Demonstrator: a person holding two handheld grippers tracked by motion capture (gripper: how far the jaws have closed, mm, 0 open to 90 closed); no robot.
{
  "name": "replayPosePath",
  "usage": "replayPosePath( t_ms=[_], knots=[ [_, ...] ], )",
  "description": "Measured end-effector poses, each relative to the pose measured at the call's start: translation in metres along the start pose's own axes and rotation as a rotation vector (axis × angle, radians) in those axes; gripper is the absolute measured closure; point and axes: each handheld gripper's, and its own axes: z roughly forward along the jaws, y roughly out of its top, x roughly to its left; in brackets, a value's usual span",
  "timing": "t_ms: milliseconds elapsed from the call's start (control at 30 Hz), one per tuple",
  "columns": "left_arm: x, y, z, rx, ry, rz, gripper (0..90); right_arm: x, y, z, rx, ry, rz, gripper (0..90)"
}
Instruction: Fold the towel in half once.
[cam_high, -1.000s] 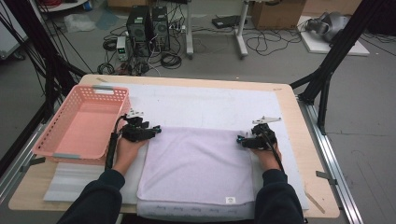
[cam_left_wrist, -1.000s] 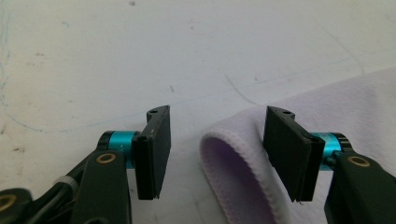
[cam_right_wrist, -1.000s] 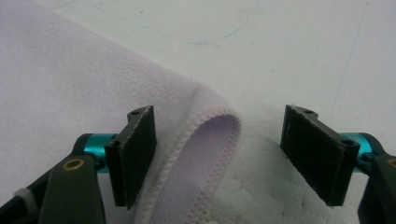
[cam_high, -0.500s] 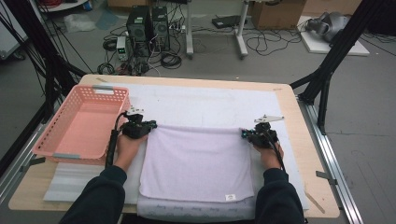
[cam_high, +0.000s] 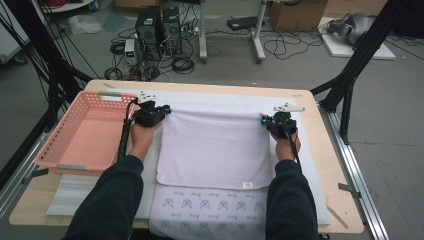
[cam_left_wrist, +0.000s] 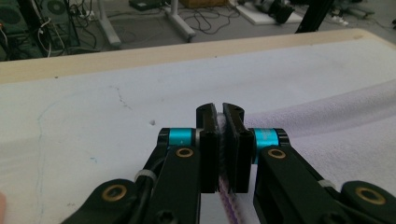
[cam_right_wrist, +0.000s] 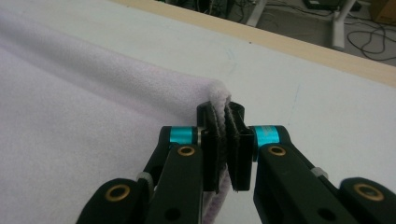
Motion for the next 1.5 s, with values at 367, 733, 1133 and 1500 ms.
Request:
replayPosePath(
  t_ms=[367, 733, 1133, 1500],
  knots=[
    [-0.005, -0.007, -0.009, 0.095, -0.139, -0.060, 38.9, 0.003, -0.005, -0.001, 0.023, -0.007, 0.059, 48.9],
    [-0.029, -0.021, -0.047, 0.034, -0.189, -0.024, 31.7, 0.013, -0.023, -0.050, 0.016, 0.079, 0.029, 46.6],
    [-0.044, -0.056, -0.095, 0.058, -0.202, 0.031, 36.3, 0.022, -0.071, -0.105, -0.052, 0.135, 0.052, 50.0],
    [-0.051, -0.093, -0.126, 0.092, -0.207, -0.011, 39.2, 0.039, -0.106, -0.133, -0.015, 0.136, 0.062, 50.1]
  ],
)
